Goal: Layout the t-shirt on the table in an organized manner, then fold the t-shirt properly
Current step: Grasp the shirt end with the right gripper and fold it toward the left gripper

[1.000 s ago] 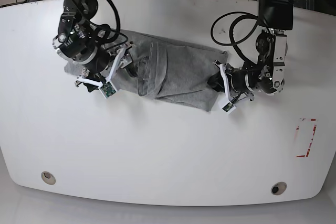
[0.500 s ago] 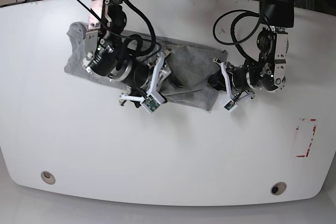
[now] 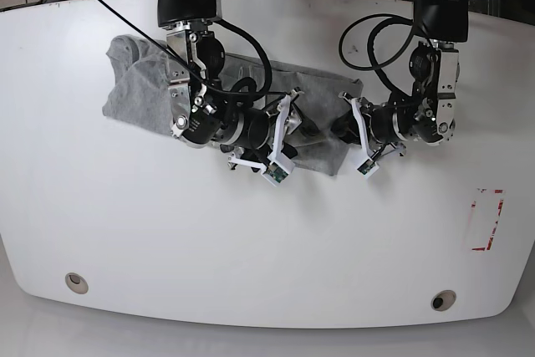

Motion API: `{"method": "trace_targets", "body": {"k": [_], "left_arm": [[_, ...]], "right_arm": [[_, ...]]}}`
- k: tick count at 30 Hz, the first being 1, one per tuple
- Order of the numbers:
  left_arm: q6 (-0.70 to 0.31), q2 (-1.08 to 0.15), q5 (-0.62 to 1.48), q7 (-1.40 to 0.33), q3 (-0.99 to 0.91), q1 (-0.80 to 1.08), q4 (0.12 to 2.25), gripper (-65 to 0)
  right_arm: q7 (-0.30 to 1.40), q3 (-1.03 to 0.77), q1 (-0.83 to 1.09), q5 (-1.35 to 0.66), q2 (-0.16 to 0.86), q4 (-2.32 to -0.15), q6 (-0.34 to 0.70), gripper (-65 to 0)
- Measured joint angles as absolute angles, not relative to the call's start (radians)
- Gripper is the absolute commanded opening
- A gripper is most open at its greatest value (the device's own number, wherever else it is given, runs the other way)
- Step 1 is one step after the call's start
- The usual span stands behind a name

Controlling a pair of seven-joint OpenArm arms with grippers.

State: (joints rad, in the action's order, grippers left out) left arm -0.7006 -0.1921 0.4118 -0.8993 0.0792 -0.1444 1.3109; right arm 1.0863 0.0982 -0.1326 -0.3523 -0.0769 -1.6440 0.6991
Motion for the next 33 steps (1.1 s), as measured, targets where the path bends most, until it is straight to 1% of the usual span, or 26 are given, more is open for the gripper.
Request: {"method": "trace_targets", "body": {"k": [13,18,27,31,33], "left_arm": [[-0.701,-0.192,0.412,-0.9,0.076,-0.144,1.309,-54.4],[-0.701,-0.196,0.416,-0.899,0.076,-0.144,1.309,-54.4],[-0.708,-0.208,0.427,-0.896,0.077,-0.141,1.307,-54.4],[-0.708,-0.208,0.427,-0.896,0.077,-0.141,1.307,-54.4],[-0.708,-0.209,0.427,-0.896,0.077,-0.141,1.307,-54.4]], "right_arm": [[1.074,0.087,-0.054,-0.357,0.107,-1.629,0.696,-33.0],[1.066,0.066,0.003,-0.371,0.162,-1.679,0.697,-33.0],[1.077,0.004,0.098,-0.363,0.237,-1.877,0.697,-33.0],[1.118,-0.001,0.108,-0.363,0.246,-1.932,0.697,-33.0],[1.15,-0.001,0.106,-0.363,0.233,-1.957,0.697,-33.0]]}}
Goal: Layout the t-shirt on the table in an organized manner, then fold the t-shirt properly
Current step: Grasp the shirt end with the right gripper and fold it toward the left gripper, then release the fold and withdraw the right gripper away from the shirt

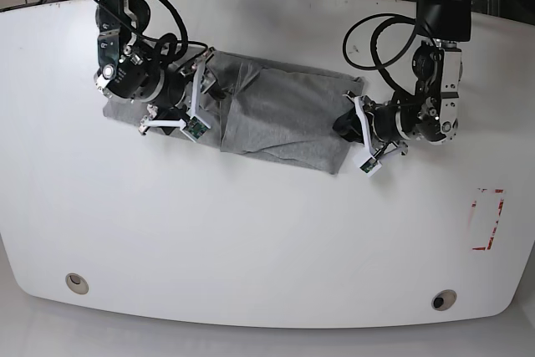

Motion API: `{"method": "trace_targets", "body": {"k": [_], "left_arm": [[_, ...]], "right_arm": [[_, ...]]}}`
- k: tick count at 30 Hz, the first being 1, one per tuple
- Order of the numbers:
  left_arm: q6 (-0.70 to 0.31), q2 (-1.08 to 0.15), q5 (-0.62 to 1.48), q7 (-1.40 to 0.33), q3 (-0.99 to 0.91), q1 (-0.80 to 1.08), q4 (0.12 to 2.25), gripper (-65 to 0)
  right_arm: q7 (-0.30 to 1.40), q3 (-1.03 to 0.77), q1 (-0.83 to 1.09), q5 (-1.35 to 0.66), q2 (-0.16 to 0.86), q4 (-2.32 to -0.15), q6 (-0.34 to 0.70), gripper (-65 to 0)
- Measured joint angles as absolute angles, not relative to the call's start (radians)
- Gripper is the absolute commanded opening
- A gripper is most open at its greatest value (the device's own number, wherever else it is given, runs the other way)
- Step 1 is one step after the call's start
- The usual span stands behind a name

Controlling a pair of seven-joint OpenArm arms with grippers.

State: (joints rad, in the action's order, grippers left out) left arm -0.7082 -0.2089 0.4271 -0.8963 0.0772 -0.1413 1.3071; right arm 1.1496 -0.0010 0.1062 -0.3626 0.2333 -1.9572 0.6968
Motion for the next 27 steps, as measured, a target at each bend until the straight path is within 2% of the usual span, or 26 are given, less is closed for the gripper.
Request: {"method": "trace_targets", "body": {"k": [12,18,24,27], "left_arm": [[-0.708,-0.209,0.426,-0.897,0.077,-0.141,1.308,-54.4],[-0.708,-0.209,0.427,-0.897,0.077,-0.141,1.308,-54.4],[-0.708,-0.209,0.427,-0.897,0.077,-0.141,1.308,-54.4],[-0.708,-0.209,0.427,-0.899,0.077,-0.141,1.308,-54.4]], "right_arm": [[1.174,0.032,0.103,-0.353,0.045,-1.981,0.694,-33.0],[1.166,0.109,0.107,-0.353,-0.005,-1.959,0.7,-33.0],[1.152,0.105,0.109,-0.359,0.001,-1.864,0.698,-33.0],[1.125,0.104,0.121,-0.345,0.046,-1.806,0.696,-33.0]]}}
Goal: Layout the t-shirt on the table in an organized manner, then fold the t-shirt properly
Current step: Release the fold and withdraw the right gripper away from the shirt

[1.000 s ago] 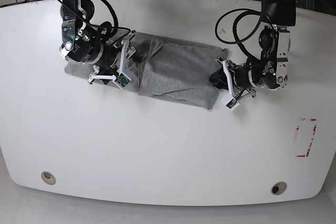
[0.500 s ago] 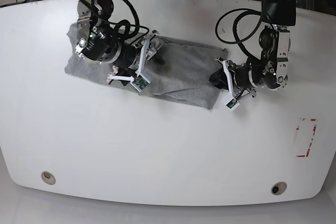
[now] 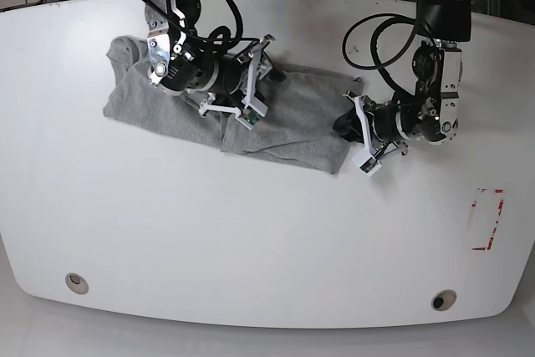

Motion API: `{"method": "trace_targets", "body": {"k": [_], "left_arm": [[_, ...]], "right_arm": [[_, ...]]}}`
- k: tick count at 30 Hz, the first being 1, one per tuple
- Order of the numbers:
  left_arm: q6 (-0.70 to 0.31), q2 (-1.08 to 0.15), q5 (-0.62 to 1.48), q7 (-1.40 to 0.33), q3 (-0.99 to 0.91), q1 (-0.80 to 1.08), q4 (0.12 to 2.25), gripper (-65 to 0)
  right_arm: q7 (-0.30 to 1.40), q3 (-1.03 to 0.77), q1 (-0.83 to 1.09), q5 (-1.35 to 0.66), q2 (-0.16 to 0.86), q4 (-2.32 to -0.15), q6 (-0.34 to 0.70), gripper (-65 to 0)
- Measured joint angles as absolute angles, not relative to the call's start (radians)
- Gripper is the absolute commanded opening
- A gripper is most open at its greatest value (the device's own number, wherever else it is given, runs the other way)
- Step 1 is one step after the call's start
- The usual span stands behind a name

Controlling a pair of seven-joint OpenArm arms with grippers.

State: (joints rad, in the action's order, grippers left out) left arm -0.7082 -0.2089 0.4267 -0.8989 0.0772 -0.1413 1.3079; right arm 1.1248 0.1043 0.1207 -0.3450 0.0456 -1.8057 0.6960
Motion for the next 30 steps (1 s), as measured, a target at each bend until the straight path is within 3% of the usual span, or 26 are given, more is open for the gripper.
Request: {"method": "trace_targets", "body": {"k": [7,18,30], "left_arm": [[-0.708,-0.209,0.426,-0.899,0.077,-0.141,1.308,-54.4],[-0.708,-0.209,0.426,-0.899,0.077,-0.141,1.308,-54.4],[-0.708,-0.209,0.424,-0.899,0.077,-0.141,1.309,-54.4]], "right_arm": [[1.074,0.105,0.173,-0.362,0.144,-1.77,0.697,-33.0],[1.077,0.1,0.303,-0.363,0.261,-1.937,0.697,-33.0],[1.079,-0.247,0.299,-0.367,0.263,-1.982,0.699,-33.0]]}}
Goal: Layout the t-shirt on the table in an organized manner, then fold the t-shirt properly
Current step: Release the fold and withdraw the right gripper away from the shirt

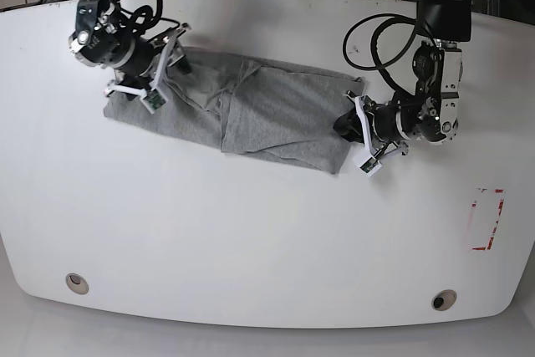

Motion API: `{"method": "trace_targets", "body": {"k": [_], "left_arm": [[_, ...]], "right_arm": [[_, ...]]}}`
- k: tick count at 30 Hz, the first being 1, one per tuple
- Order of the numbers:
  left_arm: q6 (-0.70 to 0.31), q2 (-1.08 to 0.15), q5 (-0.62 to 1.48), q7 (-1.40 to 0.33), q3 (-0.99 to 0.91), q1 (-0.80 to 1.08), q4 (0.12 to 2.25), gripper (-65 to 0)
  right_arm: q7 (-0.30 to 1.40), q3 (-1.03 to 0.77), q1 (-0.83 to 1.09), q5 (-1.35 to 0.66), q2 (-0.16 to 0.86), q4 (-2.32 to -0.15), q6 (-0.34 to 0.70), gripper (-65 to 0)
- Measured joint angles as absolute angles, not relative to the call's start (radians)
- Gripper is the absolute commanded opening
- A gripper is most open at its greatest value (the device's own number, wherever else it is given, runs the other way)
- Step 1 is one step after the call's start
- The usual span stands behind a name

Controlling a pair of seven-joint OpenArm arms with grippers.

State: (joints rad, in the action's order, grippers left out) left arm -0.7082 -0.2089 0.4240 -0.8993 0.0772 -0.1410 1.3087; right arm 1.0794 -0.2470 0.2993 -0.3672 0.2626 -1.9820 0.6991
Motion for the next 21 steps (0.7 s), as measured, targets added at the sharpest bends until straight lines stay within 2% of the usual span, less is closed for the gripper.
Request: {"method": "trace_targets", "body": {"k": [10,21], "left_arm": [[-0.708,-0.212,0.427,-0.889,0.076,-0.13,1.312,-54.4],[-0.708,-0.212,0.427,-0.889,0.074,-0.127,1.313,-54.6]], "right_arm": [[1.12,-0.561,0.223,-0.542,0.227,-1.94,0.699,-32.3],[1.213,-0.825,0.126,-0.857,0.231,-1.64,0.696,-32.3]]}}
